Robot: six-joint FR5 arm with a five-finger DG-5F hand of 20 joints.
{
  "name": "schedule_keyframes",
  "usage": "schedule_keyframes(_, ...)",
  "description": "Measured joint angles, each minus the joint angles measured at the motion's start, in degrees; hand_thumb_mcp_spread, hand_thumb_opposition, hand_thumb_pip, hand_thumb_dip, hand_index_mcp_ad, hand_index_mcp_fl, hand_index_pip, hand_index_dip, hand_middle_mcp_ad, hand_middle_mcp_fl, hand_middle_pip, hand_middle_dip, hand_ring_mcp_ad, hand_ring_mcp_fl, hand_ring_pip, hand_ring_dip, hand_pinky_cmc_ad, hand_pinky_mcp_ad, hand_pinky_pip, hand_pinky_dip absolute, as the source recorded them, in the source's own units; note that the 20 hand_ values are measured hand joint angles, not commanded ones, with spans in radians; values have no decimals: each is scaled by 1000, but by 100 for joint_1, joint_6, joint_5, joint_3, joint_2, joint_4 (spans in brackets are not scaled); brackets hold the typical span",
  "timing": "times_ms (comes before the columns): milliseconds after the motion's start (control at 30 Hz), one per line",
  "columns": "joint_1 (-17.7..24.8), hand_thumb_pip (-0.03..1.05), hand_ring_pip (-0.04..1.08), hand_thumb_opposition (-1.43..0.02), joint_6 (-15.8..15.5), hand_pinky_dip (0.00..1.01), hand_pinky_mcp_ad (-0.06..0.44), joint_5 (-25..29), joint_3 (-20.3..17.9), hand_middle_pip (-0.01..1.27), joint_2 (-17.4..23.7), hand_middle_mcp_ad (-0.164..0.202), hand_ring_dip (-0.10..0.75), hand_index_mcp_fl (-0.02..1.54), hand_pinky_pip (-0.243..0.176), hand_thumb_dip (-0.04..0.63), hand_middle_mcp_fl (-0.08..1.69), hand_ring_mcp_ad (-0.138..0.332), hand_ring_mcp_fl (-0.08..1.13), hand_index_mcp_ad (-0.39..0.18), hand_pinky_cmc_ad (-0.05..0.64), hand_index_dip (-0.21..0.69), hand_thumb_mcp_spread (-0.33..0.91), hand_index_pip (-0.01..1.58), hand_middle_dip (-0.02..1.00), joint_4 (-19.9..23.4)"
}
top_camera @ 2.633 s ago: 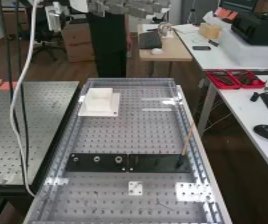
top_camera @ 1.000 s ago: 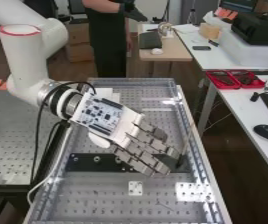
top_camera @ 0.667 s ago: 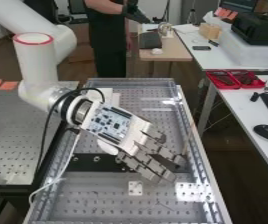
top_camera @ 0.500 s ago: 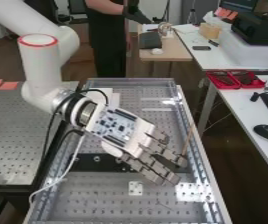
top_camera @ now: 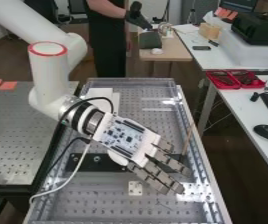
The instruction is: Grab the drill bit and place it in the clear container
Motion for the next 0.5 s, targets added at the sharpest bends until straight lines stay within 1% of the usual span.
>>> schedule_keyframes(133, 2, 585, 73, -836, 42, 134, 138, 14, 57, 127, -117, 91, 24, 188, -61, 318, 150, 187, -2, -9, 208, 463, 487, 1333, 222, 11)
schedule_keyframes(200, 2, 578, 75, -836, 68, 134, 136, 22, 81, 127, -157, 93, 24, 208, -61, 318, 143, 187, -2, -19, 215, 463, 504, 1332, 222, 14)
schedule_keyframes(233, 1, 578, 73, -834, 101, 134, 136, 25, 93, 131, -185, 93, 24, 208, -61, 318, 194, 187, -2, -24, 209, 464, 501, 1332, 222, 17)
schedule_keyframes(300, 0, 578, 70, -834, 160, 138, 138, 29, 112, 131, -237, 91, 24, 213, -61, 318, 195, 188, 14, -24, 215, 461, 501, 1332, 222, 20)
schedule_keyframes(333, -2, 578, 70, -836, 198, 134, 138, 33, 123, 131, -271, 91, 24, 222, -61, 318, 195, 188, 14, -24, 230, 461, 501, 1332, 222, 21)
schedule_keyframes(433, -8, 574, 77, -834, 279, 138, 136, 46, 148, 127, -335, 91, 31, 222, -61, 321, 197, 185, 14, -24, 220, 461, 497, 1332, 223, 14)
schedule_keyframes(500, -10, 574, 77, -834, 340, 138, 138, 53, 162, 126, -373, 91, 33, 227, -61, 321, 194, 185, 16, -24, 232, 461, 501, 1332, 223, -1)
